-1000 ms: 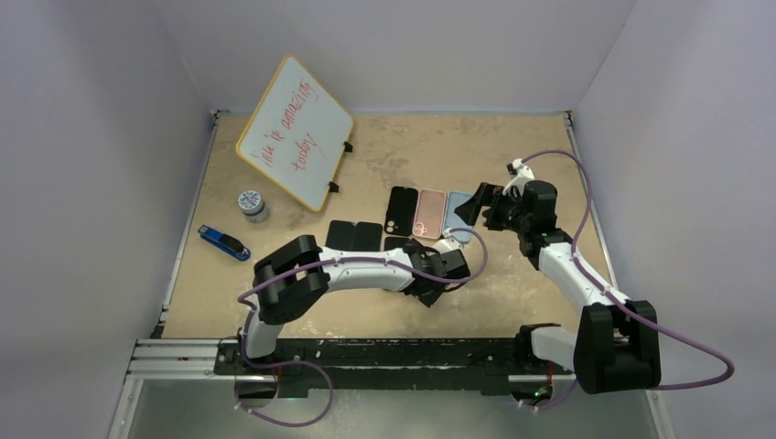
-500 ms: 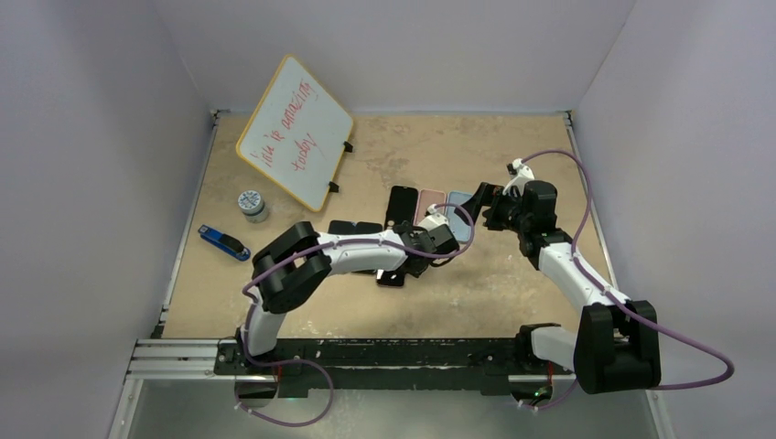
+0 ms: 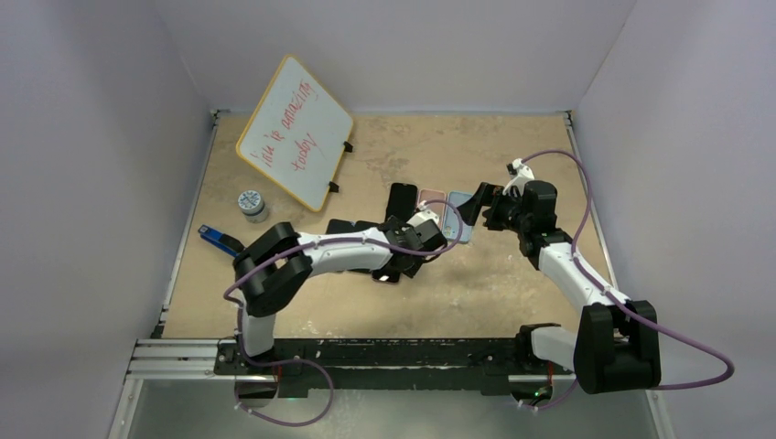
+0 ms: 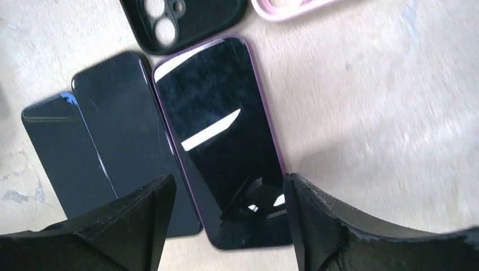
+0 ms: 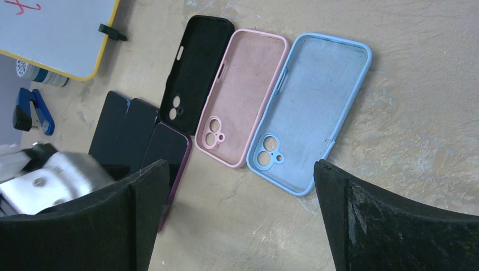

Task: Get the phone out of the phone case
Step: Place the phone at the center of the board, then move the phone to the center of the board.

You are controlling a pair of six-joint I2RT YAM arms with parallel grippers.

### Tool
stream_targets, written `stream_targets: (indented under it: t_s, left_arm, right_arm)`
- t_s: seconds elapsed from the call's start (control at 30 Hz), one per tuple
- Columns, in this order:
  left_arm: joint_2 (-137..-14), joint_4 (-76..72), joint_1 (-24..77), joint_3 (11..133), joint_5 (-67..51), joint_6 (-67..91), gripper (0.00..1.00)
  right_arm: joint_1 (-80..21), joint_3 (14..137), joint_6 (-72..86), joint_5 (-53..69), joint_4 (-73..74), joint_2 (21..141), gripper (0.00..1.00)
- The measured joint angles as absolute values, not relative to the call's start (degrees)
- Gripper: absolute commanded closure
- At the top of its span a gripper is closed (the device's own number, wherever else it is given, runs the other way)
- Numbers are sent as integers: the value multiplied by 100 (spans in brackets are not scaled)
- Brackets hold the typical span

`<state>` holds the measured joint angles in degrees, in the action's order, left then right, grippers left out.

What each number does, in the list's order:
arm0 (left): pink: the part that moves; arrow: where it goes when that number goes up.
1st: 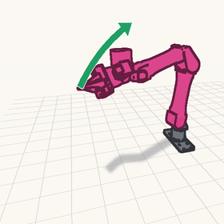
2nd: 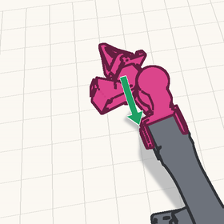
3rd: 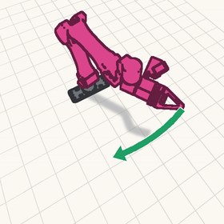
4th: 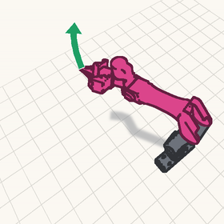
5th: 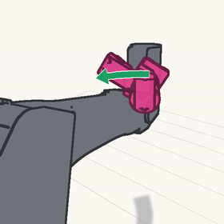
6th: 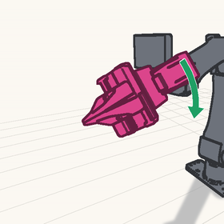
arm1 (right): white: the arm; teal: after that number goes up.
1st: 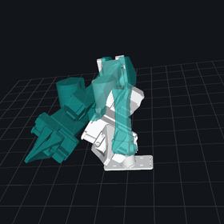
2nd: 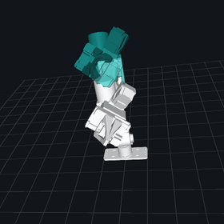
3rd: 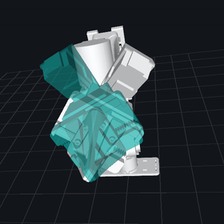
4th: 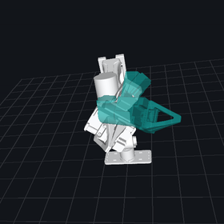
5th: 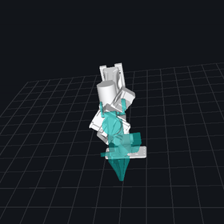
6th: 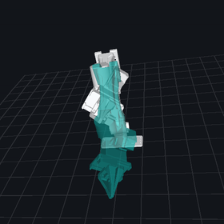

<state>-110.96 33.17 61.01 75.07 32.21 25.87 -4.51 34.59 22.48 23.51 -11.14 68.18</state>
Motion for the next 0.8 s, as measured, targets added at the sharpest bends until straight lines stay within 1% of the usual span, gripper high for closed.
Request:
stream_targets:
  t_s: [0.27,0.37,0.57,0.8]
  left_arm:
    - [-9688,3240,6366,6512,2388,2834,27]
    - [-9417,3135,6484,6274,2036,2991,27]
    - [-9386,2705,6556,5826,1321,3262,27]
    - [-9695,2451,6556,5730,1212,3404,26]
  right_arm:
    - [-451,3459,2248,2351,-1111,6818,1]
    - [-451,3459,2248,2351,-1111,6818,1]
    - [-451,3459,2248,2349,-1111,6816,1]
    - [-449,3459,2248,2349,-1109,6772,1]
